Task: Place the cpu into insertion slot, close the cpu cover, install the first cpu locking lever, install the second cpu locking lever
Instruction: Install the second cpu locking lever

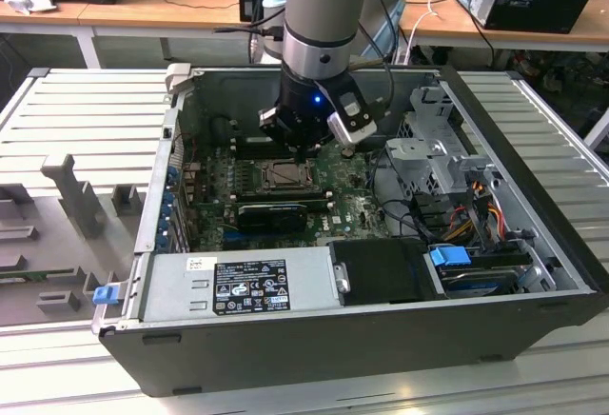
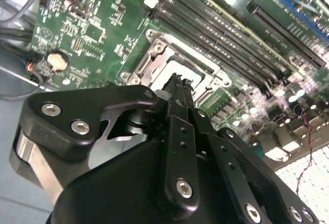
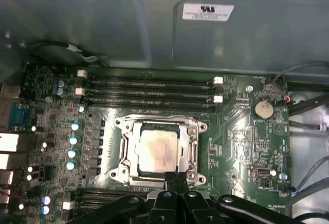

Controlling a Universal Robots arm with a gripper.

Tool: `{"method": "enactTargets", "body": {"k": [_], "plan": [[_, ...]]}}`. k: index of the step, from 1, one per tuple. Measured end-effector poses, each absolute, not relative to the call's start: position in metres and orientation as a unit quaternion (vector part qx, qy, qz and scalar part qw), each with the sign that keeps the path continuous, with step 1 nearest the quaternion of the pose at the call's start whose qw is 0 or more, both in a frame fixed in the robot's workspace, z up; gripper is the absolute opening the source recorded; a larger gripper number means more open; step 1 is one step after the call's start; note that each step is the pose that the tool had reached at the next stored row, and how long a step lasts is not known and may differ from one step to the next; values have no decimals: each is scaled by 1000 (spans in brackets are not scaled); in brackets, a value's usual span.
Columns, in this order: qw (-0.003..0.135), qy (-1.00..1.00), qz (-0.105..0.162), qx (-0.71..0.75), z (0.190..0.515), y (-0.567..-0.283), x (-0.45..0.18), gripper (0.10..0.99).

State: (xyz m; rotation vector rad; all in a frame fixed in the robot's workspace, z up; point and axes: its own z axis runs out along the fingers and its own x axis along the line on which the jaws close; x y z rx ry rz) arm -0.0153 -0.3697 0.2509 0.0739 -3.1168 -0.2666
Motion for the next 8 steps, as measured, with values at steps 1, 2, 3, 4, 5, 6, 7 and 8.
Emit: {"method": "enactTargets", "body": {"k": [1,2,3,4,5,6,7,8], "plan": [[7,-996,-85,24,247,-372,-15,106],[7,-996,-85,24,244,-376,-15,106],[7,-996,-85,24,242,-378,-15,106],[7,-996,-85,24,242,-380,-15,106],[7,-996,-85,24,241,-382,-15,106],[7,-996,-85,24,241,-384,-16,106],[7,-996,-85,23,240,-386,-17,106],[7,-996,-85,24,240,-387,-19,106]]}}
